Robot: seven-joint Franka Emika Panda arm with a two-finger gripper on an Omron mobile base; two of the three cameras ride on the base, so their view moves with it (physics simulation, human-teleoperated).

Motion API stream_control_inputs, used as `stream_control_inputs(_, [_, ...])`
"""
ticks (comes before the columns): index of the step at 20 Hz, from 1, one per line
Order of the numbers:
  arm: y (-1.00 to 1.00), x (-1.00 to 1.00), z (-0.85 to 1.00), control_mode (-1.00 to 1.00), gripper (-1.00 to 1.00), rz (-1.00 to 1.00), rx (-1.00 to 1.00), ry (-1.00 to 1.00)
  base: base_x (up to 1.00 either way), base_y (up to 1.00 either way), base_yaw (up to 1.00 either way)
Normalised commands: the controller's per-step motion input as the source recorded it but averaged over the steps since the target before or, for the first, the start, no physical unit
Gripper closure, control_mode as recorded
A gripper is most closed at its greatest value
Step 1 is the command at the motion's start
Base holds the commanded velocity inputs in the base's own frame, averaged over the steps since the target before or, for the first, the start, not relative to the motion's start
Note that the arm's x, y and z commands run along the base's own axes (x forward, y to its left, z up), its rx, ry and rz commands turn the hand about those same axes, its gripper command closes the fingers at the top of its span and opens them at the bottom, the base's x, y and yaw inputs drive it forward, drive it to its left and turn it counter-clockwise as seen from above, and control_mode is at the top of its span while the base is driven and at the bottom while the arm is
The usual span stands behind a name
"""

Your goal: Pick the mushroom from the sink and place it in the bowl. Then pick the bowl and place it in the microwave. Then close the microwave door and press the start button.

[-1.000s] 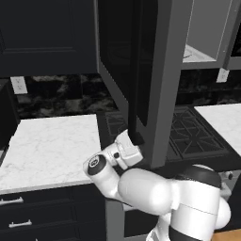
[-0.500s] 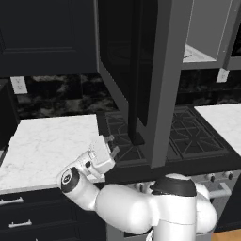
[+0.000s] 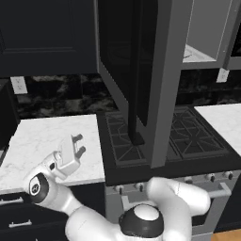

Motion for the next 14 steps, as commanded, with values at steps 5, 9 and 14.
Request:
stream_control_inputs(5, [0.81, -0.17, 0.60, -1.00, -1.00, 0.01, 0.00, 0.00, 0.00, 0.00, 0.00])
stream_control_inputs(9, [0.09, -0.09, 0.69, -1.00, -1.00, 0.00, 0.01, -0.03, 0.00, 0.00, 0.00])
stream_control_inputs(14, [-0.34, 0.14, 0.64, -1.00, -1.00, 0.00, 0.08, 0.00, 0.00, 0.00, 0.00])
